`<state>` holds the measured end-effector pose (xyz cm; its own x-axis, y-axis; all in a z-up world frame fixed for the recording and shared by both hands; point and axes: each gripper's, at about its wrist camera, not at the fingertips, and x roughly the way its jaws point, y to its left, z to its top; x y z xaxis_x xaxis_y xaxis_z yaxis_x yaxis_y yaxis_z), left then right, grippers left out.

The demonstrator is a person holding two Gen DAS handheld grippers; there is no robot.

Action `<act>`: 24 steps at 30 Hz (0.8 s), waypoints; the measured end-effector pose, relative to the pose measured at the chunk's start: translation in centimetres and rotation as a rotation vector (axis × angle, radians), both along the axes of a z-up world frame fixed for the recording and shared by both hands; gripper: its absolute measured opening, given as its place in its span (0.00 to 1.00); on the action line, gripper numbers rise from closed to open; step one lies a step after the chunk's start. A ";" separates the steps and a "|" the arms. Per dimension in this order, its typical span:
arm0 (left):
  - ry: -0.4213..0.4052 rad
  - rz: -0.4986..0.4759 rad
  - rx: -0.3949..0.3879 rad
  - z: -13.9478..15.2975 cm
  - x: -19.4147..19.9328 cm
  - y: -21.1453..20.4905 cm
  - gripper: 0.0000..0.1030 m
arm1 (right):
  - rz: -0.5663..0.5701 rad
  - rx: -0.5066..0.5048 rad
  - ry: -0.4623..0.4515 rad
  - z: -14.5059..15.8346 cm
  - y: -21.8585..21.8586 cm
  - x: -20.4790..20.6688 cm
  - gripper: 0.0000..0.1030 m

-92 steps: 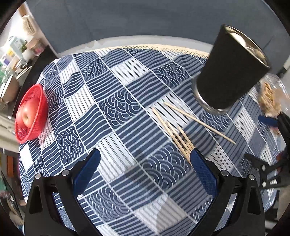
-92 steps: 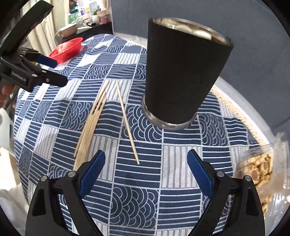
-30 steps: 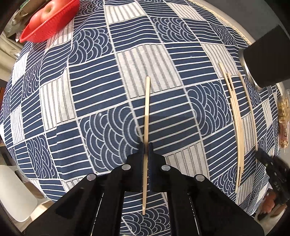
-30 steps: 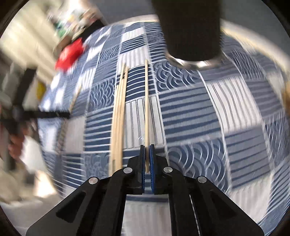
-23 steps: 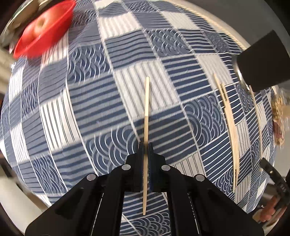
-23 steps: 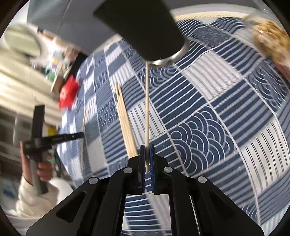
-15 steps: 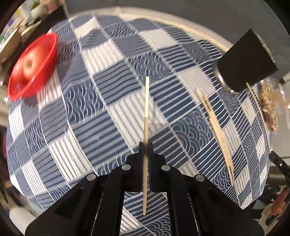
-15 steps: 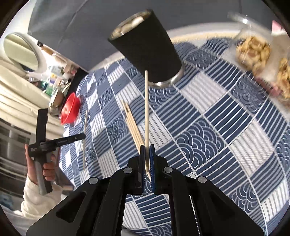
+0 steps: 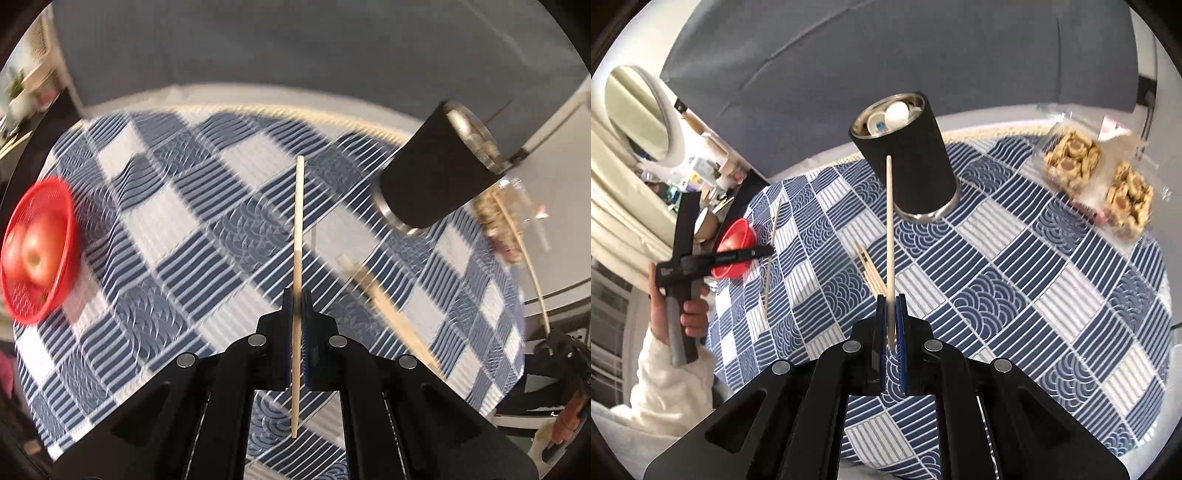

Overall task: Organize utensils
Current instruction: 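Lift both chopsticks upright and carry them over the black holder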

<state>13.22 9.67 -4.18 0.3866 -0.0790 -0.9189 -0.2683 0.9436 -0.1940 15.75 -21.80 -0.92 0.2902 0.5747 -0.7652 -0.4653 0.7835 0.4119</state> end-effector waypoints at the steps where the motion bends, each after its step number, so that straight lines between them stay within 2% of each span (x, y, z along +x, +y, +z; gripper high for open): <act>1: -0.017 -0.012 0.000 0.4 0.4 0.0 0.04 | 0.000 0.005 -0.007 0.5 -0.1 -0.1 0.04; 7: -0.121 -0.058 -0.016 3.2 3.2 -0.4 0.04 | 0.016 -0.094 -0.068 3.7 0.2 0.6 0.04; 15: -0.291 -0.105 -0.043 7.4 5.9 -2.1 0.04 | 0.123 -0.276 -0.152 8.5 1.3 4.3 0.04; 18: -0.343 -0.140 -0.104 8.6 7.2 -2.8 0.04 | 0.184 -0.349 -0.171 9.4 2.0 6.2 0.04; 21: -0.375 -0.151 -0.061 9.5 8.9 -3.7 0.04 | 0.269 -0.422 -0.167 10.0 3.0 8.2 0.04; 24: -0.399 -0.144 -0.062 10.0 10.7 -4.1 0.04 | 0.359 -0.500 -0.162 10.0 4.0 9.6 0.04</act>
<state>23.88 5.53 5.82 0.6919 -0.2084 -0.6913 -0.0273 0.9492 -0.3134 25.39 -17.79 9.10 0.2801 0.2423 -0.9289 -0.7606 0.6464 -0.0607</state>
